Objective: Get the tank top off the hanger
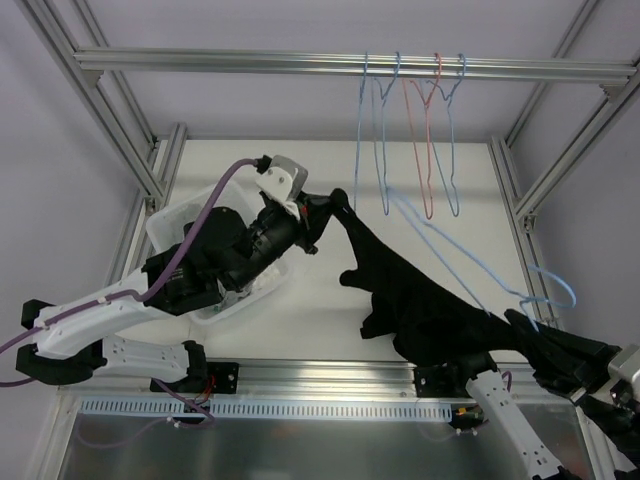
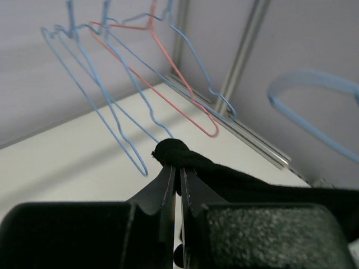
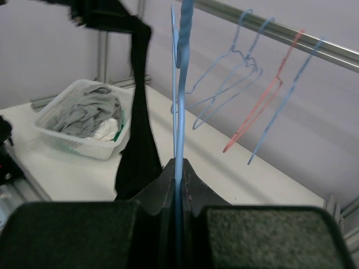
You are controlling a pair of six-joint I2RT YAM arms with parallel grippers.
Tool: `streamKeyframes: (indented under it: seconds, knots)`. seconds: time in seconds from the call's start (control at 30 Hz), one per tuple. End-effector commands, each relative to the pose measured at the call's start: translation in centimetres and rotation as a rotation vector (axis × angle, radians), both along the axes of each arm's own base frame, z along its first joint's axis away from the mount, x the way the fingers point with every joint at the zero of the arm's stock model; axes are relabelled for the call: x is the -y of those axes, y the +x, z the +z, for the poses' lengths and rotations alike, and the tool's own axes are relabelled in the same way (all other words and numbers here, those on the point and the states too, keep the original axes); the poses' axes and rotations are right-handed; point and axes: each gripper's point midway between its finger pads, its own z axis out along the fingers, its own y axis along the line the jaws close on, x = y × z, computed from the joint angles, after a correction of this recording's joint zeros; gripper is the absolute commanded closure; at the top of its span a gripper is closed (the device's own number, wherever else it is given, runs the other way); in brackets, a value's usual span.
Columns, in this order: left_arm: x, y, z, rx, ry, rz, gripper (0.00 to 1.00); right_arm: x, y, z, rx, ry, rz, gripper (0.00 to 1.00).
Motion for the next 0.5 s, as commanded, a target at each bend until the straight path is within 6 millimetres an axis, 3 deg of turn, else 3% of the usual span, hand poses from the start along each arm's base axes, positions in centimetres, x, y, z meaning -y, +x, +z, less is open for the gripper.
streamKeyframes:
  seconds: [0.0, 0.03, 0.07, 0.1, 0.13, 0.17, 0.2, 0.23, 0.37, 0.4, 0.47]
  knots:
    - [2.4, -4.3, 0.0, 0.050, -0.067, -0.308, 1.00, 3.4, 3.2, 3.6, 0.077, 0.235, -0.226, 1.00]
    - [2.7, -5.8, -0.2, 0.067, -0.075, -0.391, 1.00, 3.6, 3.4, 5.5, 0.139, 0.310, -0.230, 1.00]
    - [3.4, -8.6, -1.3, 0.092, -0.073, -0.558, 1.00, 3.6, 4.0, 5.9, 0.154, 0.359, -0.234, 1.00]
    - [3.7, -10.1, -1.2, 0.123, -0.091, -0.645, 1.00, 3.0, 6.1, 5.0, 0.105, 0.430, -0.233, 1.00]
    - [3.9, -11.5, -1.8, 0.133, -0.085, -0.724, 1.00, 3.4, 5.4, 7.8, 0.217, 0.537, -0.204, 1.00]
    - [4.4, -13.6, -3.5, 0.122, -0.063, -0.845, 1.00, 3.5, 6.0, 8.2, 0.232, 0.602, -0.197, 1.00]
    - [4.7, -14.2, -4.3, 0.110, -0.055, -0.882, 1.00, 3.1, 8.3, 7.2, 0.213, 0.649, -0.210, 1.00]
    - [5.4, -14.4, -6.3, 0.075, -0.023, -0.909, 1.00, 4.1, 7.2, 9.9, 0.320, 0.791, -0.172, 1.00]
    - [7.4, -14.3, -11.5, -0.069, 0.032, -0.924, 1.00, 5.2, 9.4, 11.4, 0.430, 1.002, -0.159, 1.00]
    - [7.8, -13.9, -12.5, -0.094, 0.040, -0.904, 1.00, 5.7, 8.3, 12.7, 0.519, 1.054, -0.121, 1.00]
    - [8.6, -12.7, -15.3, -0.180, 0.069, -0.838, 1.00, 4.9, 10.1, 12.3, 0.539, 1.045, -0.116, 1.00]
